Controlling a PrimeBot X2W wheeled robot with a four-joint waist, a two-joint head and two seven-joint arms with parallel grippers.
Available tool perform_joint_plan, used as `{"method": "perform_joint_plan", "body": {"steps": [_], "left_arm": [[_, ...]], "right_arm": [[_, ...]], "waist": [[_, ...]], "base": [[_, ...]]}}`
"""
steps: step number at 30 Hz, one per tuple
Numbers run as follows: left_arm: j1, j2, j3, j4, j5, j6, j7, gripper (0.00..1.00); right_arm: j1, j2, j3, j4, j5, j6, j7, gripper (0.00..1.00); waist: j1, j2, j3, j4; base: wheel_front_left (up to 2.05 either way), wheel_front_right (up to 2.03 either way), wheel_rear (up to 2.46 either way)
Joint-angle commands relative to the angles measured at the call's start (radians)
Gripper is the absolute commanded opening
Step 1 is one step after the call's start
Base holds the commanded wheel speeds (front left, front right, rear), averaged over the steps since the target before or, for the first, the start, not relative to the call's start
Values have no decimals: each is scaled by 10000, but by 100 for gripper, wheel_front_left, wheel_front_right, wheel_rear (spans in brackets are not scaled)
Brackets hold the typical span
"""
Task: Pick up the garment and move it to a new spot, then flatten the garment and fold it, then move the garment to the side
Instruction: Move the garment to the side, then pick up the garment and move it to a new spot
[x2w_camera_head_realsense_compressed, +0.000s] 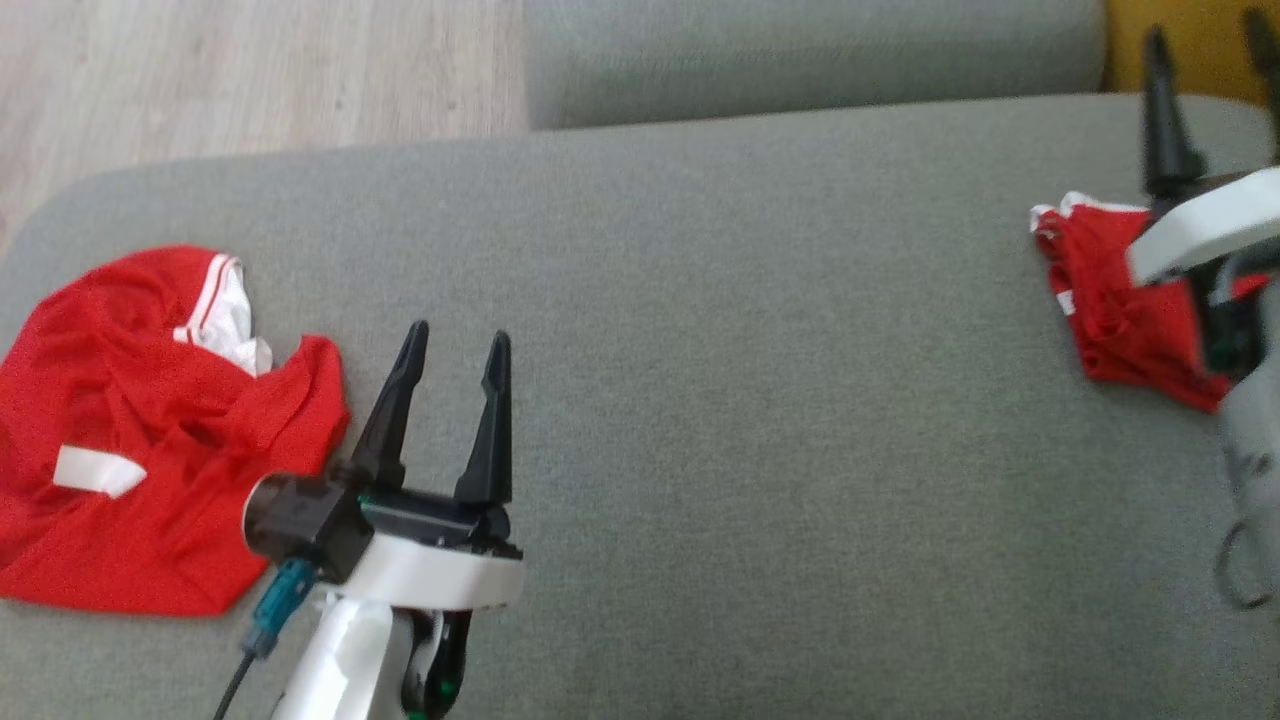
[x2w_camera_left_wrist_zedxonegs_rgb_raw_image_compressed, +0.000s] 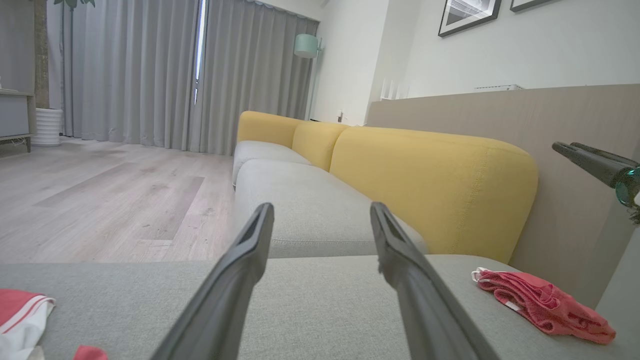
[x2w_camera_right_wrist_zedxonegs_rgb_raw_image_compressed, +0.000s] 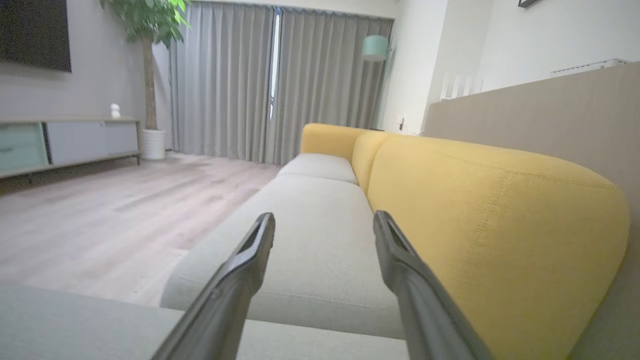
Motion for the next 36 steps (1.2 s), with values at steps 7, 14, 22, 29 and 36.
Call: {"method": "perform_joint_plan", "body": {"steps": [7, 14, 22, 29, 36], "left_arm": [[248, 16, 572, -408, 142, -77, -51, 100], [745, 16, 632, -125, 53, -157, -51, 100], [1183, 16, 737, -37, -24, -203, -51, 100], [1244, 16, 916, -112, -91, -116, -51, 100], [1277, 16, 899, -112, -73, -46, -51, 100]], "right_arm": [[1854, 1690, -824, -2270, 319, 65, 8, 100], [4464, 2926, -1272, -3447, 218, 65, -208, 100], [6203, 3034, -604, -4170, 155, 65, -321, 100], [6615, 3036, -708, -4775, 198, 65, -325, 100], [6663, 3037, -772, -4952, 175, 65, -326, 100]], "waist": [[2, -1, -486, 27], [2, -1, -665, 175], [2, -1, -716, 176], [2, -1, -723, 164], [2, -1, -735, 145]], "base": [[0, 0, 0], [0, 0, 0], [0, 0, 0], [0, 0, 0], [0, 0, 0]]}}
